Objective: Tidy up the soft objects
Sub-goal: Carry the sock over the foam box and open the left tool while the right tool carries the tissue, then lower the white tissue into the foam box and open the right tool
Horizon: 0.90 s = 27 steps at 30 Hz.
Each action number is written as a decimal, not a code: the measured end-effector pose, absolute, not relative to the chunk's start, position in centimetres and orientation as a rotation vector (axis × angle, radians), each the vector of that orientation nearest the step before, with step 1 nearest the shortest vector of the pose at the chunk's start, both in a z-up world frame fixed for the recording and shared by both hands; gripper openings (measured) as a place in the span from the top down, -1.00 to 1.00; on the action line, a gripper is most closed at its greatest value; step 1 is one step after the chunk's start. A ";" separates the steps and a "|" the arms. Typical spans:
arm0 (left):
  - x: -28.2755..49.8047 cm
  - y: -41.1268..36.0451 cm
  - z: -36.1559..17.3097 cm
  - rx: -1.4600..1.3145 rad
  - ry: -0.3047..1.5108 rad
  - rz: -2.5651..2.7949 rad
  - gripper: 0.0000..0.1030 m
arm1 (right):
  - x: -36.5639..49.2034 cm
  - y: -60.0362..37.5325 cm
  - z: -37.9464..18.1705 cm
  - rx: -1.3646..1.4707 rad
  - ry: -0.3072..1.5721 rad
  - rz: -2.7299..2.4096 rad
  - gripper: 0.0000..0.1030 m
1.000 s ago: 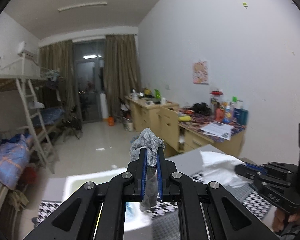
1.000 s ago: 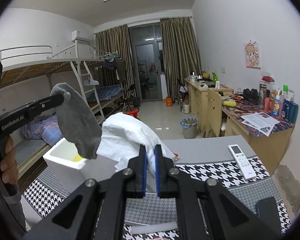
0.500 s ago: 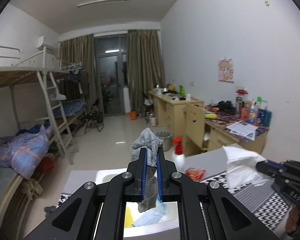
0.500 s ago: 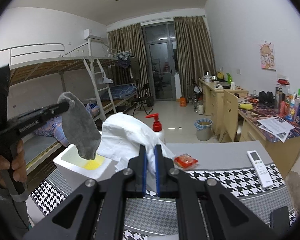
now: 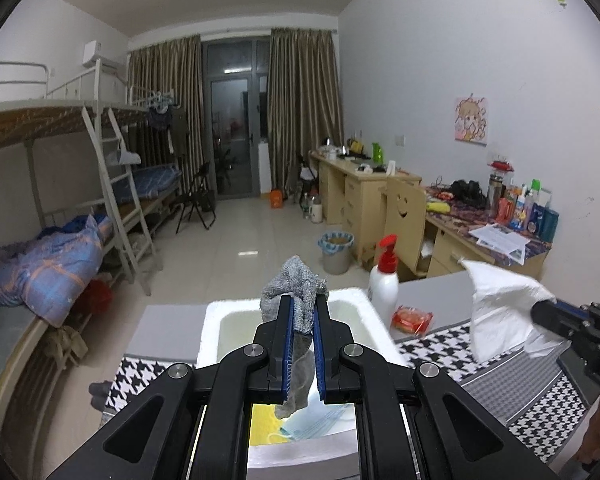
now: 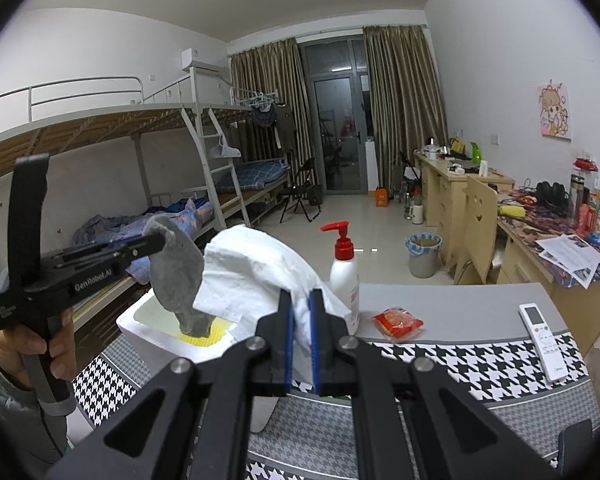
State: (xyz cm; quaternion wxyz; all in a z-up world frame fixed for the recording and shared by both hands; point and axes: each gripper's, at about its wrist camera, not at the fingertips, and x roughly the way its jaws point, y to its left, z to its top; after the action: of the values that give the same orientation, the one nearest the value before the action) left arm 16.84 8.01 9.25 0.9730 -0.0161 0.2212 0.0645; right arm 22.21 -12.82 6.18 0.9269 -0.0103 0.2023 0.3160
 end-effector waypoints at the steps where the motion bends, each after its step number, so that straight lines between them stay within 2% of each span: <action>1: 17.0 8.3 9.0 -0.041 0.455 0.126 0.81 | 22.4 -12.8 6.1 -0.023 0.418 0.647 0.82; 2: 17.3 8.6 8.6 -0.048 0.475 0.122 0.76 | 22.6 -12.5 6.0 -0.027 0.424 0.644 0.82; 4: 17.4 9.0 8.0 -0.055 0.493 0.128 0.53 | 22.8 -12.1 5.9 -0.032 0.431 0.643 0.82; 6: 17.4 9.2 7.5 -0.051 0.495 0.141 -0.21 | 23.0 -11.6 5.8 -0.043 0.437 0.640 0.81; 12: 16.4 10.1 7.2 -0.073 0.467 0.167 -0.75 | 23.1 -10.6 5.7 -0.058 0.451 0.641 0.81; 17: 15.0 10.2 7.8 -0.062 0.407 0.185 -0.94 | 22.9 -9.7 5.9 -0.064 0.450 0.651 0.81; 27: 12.4 11.3 8.7 -0.056 0.345 0.203 -0.98 | 22.5 -7.8 6.3 -0.069 0.442 0.666 0.81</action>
State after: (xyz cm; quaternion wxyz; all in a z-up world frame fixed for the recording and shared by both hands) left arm 12.41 11.33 8.73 0.9797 -0.0276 0.1714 0.1007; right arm 22.53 -7.76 6.33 0.9206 -0.0335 0.2150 0.3243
